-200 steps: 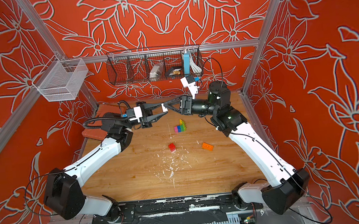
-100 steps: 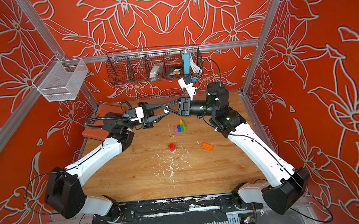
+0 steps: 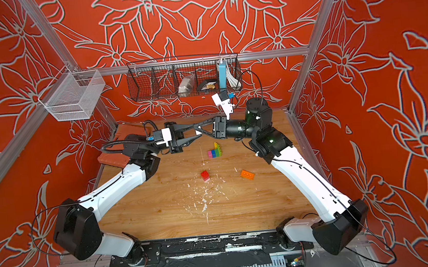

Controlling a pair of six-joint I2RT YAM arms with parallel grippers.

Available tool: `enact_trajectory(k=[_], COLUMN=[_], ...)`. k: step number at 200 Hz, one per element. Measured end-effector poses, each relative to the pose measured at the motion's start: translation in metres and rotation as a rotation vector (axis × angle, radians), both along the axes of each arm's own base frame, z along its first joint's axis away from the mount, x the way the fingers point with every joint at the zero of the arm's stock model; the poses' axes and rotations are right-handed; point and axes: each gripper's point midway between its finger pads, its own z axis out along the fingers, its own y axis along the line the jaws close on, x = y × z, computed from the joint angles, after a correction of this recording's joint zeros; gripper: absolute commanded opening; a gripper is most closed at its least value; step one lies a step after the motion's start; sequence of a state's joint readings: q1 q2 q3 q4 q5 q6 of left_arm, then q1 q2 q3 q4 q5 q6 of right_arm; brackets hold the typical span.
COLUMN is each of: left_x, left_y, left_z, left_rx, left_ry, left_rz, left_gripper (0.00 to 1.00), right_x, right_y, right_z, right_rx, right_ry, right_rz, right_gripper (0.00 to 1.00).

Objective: Assemble the letter r with lego
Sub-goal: Pick up the lego brick from the center of the board.

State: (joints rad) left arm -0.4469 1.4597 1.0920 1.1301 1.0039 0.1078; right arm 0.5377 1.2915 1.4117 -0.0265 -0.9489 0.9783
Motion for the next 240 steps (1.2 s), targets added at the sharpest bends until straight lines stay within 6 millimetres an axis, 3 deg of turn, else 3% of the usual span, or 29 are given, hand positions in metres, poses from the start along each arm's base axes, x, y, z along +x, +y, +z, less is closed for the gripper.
enact_trajectory(k=[18,69,121,136,144,146,149,181,202,222,240], left_x=[0.0,0.0,0.0,0.001,0.001,0.002,0.002,0.013,0.009,-0.006,-0.019], left_y=[0.0,0.0,0.0,-0.001,-0.001,-0.001,-0.002,0.0,0.009,0.021,0.03], left_z=[0.0,0.0,0.0,-0.002,-0.003,-0.003,-0.003,-0.007,-0.008,-0.016,-0.032], left_rx=[0.0,0.0,0.002,0.006,0.01,0.011,0.011,0.039,0.06,0.095,0.12], left_ry=[0.0,0.0,-0.012,-0.009,-0.006,-0.001,0.008,0.161,0.256,0.341,0.426], left_rz=[0.0,0.0,0.003,0.005,0.007,0.007,0.009,0.065,0.121,0.161,0.201], left_gripper=[0.0,0.0,0.0,0.24,0.71,0.88,0.97,0.99,0.99,0.99,0.99], right_x=[-0.002,-0.003,-0.003,-0.003,-0.003,-0.003,-0.003,0.001,0.01,0.022,0.032], right_y=[0.0,0.001,0.0,0.0,0.0,0.0,-0.001,-0.007,-0.017,-0.031,-0.041], right_z=[0.0,-0.002,-0.004,-0.005,-0.006,-0.007,-0.007,-0.02,-0.035,-0.066,-0.107], right_rx=[0.0,-0.004,-0.005,-0.009,-0.015,-0.017,-0.021,-0.11,-0.216,-0.373,-0.56], right_ry=[-0.001,0.001,0.016,0.015,0.015,0.013,0.007,-0.033,-0.08,-0.107,-0.118], right_rz=[0.008,0.015,0.016,0.013,0.008,0.007,0.006,-0.058,-0.15,-0.247,-0.313], right_gripper=[0.51,0.39,0.18,0.12,0.09,0.09,0.08,0.01,0.0,0.0,0.0])
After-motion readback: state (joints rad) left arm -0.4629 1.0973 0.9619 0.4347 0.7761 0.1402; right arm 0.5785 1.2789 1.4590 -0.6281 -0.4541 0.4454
